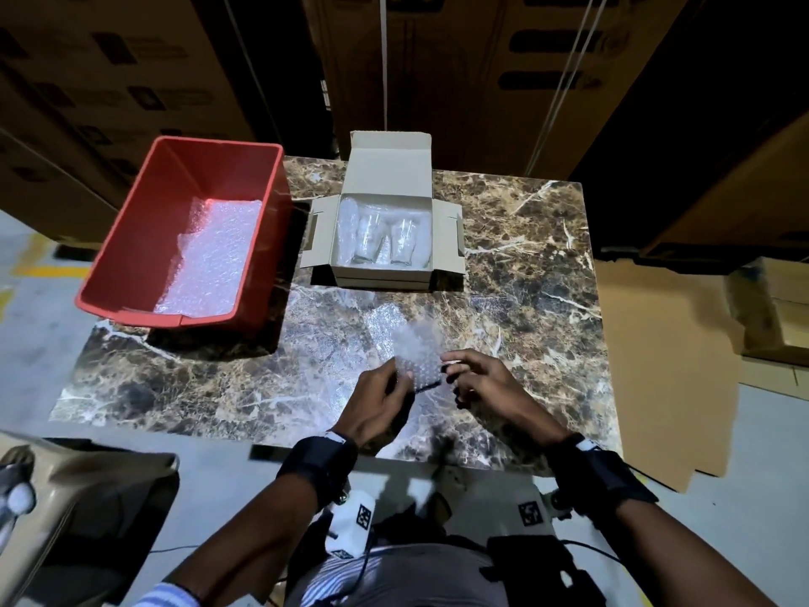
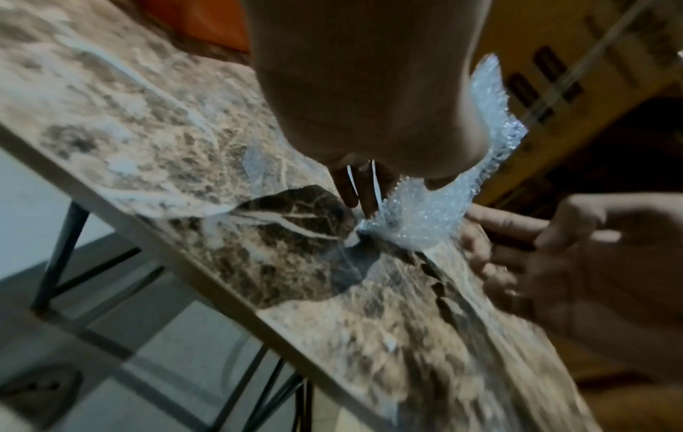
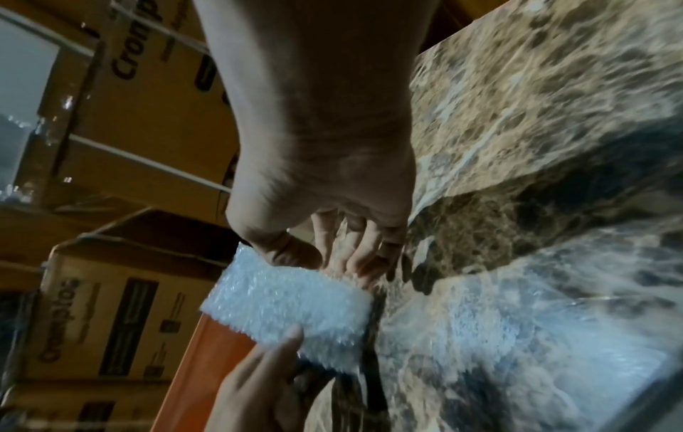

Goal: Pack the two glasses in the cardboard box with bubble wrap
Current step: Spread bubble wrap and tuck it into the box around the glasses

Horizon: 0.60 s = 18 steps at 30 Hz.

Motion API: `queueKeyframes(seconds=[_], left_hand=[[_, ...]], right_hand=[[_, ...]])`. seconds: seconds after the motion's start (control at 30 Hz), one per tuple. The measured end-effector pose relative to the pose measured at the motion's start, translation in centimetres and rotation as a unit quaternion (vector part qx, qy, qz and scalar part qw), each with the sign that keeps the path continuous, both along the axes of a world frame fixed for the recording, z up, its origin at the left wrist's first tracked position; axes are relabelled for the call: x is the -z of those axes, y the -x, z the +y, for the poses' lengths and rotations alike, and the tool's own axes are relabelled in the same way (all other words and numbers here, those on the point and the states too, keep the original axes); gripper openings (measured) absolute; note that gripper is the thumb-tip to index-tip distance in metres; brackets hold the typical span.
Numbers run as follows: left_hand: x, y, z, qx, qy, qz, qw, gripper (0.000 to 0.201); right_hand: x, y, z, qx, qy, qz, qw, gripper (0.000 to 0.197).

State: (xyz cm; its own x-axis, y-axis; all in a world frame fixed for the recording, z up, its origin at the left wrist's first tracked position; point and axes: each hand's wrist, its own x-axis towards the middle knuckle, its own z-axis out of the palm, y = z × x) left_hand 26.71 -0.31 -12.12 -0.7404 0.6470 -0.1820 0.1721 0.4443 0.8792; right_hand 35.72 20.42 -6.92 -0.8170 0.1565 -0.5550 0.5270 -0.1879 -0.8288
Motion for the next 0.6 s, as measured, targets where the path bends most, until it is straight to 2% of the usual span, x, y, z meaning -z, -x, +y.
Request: queueKeyframes(seconds=[0.07,0.2,0.33,0.37,0.5,0.6], left_hand=[[-0.4,0.3,0.0,-0.050,-0.025,-0.041,0.998,0.015],[-1.0,1.1,0.1,-0.089,-0.044,-0.064,0.993,0.010],[-0.5,2.0,0.0,-0.120,-0.027,-0.088,0.989,0.006],[-0.4,2.3,-0.1,-0.134,-0.028,-0.102,0.985,0.009],[-0.3,3.0,0.1,-0.180,-0.017,-0.140,0.974,0.052],[-0.7,3.4,0.2,-0.185,-0.001,-0.127,0.974,0.068]], right_hand=[[0.0,1.0,-0.9,-0.019,-0.015,0.013,1.000,0.036],[0.7,3.5,-2.1,-0.011,-0.037,0.018,0.999,0.027],[1.9,5.0,-2.1,-0.026,-0.061,0.002,0.998,0.004],[2.6,5.3,-1.9,-0.034,-0.078,0.001,0.996,0.009],[4.3,6.4,-1.9,-0.038,-0.149,-0.014,0.988,0.020],[4.9,6.9,-2.2,-0.045,-0.217,-0.023,0.975,0.017]])
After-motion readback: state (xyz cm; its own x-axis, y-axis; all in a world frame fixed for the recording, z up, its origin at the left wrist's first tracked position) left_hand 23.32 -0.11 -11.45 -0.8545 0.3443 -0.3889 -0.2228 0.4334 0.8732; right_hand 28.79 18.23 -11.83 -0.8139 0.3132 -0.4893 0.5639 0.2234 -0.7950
